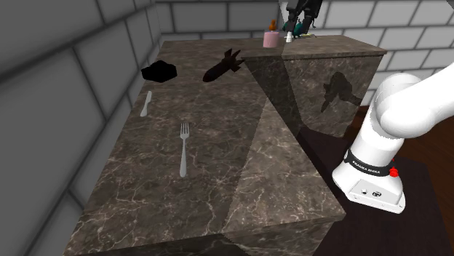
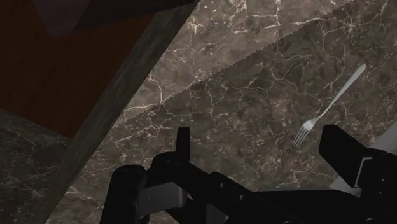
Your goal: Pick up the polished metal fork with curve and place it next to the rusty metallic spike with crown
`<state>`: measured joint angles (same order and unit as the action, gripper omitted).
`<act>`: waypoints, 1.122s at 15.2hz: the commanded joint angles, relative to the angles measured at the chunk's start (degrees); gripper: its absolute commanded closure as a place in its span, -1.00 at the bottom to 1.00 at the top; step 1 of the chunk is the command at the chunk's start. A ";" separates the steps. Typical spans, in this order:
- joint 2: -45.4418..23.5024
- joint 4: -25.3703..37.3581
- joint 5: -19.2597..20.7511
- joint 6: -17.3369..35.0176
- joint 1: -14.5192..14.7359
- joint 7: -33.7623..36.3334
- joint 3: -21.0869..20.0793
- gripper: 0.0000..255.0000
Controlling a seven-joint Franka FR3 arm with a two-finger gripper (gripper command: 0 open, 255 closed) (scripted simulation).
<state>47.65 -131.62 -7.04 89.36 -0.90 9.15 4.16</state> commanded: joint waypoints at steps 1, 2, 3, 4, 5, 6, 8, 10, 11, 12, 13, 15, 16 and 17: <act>0.00 0.00 0.00 0.00 0.00 0.00 0.00 -1.00; -0.26 -0.99 -0.64 1.42 -0.07 1.95 -1.46 -1.00; -0.64 -1.88 -1.28 2.86 -0.14 3.88 -2.94 -1.00; -1.13 -2.68 -1.90 4.31 -0.19 5.81 -4.41 -1.00; -1.73 -3.37 -2.51 5.78 -0.25 7.73 -5.89 -1.00; -2.45 -3.97 -3.08 7.25 -0.28 9.66 -7.35 -1.00; -4.22 -4.87 -4.15 10.23 -0.40 13.50 -10.30 -1.00; -6.44 -5.36 -5.04 13.23 -0.56 17.36 -13.22 -1.00; -7.71 -5.46 -5.40 14.73 -0.68 19.30 -14.68 -1.00; -9.08 -5.46 -5.70 16.22 -0.82 21.25 -16.13 -1.00; -10.55 -5.35 -5.93 17.70 -1.01 23.21 -17.59 -1.00; -13.79 -4.85 -6.14 20.62 -1.49 27.20 -20.48 -1.00; -15.54 -4.46 -6.09 22.04 -1.79 29.23 -21.91 -1.00; -17.38 -3.97 -5.94 23.44 -2.13 31.31 -23.34 -1.00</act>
<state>32.58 -136.28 -13.04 111.01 -2.67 38.05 -17.50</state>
